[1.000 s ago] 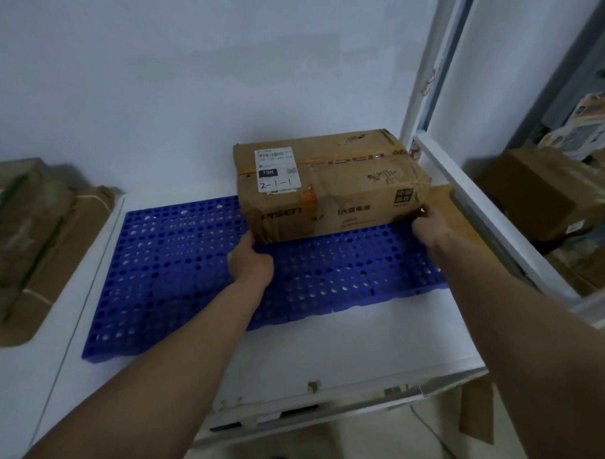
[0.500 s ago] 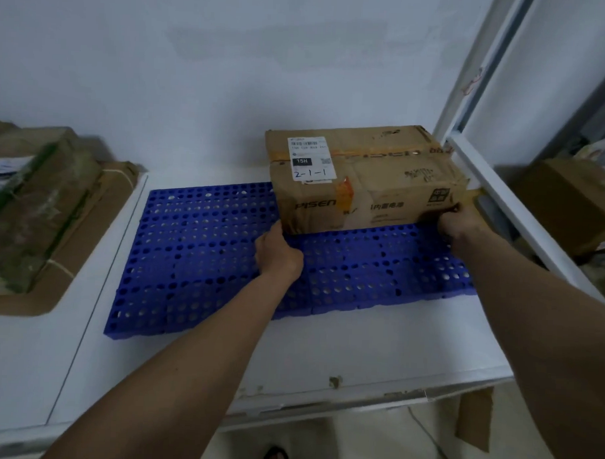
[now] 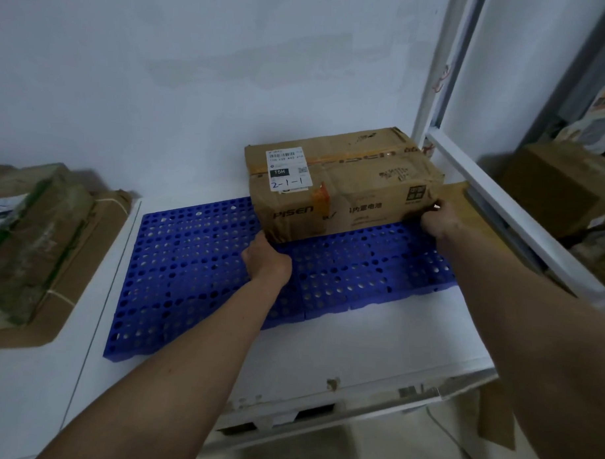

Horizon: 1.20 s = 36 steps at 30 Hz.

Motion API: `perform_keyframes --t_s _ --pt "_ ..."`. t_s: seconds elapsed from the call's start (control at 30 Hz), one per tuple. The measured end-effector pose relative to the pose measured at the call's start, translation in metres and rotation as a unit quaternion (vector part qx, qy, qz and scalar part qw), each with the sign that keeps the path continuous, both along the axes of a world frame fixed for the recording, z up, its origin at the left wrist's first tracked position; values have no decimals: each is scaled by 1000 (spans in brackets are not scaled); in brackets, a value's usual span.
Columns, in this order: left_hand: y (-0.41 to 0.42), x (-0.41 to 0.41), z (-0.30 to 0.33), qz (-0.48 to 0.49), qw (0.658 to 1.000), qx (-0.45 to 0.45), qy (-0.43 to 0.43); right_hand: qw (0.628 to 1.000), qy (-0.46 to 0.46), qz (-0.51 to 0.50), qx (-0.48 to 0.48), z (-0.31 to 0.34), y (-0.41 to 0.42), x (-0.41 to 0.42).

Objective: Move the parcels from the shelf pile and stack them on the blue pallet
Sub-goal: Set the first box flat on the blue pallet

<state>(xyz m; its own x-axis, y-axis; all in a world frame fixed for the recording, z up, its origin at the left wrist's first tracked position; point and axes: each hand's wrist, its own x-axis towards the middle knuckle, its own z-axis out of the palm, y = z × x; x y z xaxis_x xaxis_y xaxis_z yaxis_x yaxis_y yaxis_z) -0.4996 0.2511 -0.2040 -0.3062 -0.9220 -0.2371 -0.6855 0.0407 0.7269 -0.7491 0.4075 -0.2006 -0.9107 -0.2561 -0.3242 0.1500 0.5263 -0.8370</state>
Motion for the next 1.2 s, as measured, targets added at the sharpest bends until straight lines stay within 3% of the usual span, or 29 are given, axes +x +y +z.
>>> perform_keyframes --t_s 0.23,1.2 --pt "5 4 1 -3 1000 2 0 999 -18 10 -39 2 2 9" --pt "15 4 -3 -7 999 -33 13 997 -25 68 -17 10 23 11"
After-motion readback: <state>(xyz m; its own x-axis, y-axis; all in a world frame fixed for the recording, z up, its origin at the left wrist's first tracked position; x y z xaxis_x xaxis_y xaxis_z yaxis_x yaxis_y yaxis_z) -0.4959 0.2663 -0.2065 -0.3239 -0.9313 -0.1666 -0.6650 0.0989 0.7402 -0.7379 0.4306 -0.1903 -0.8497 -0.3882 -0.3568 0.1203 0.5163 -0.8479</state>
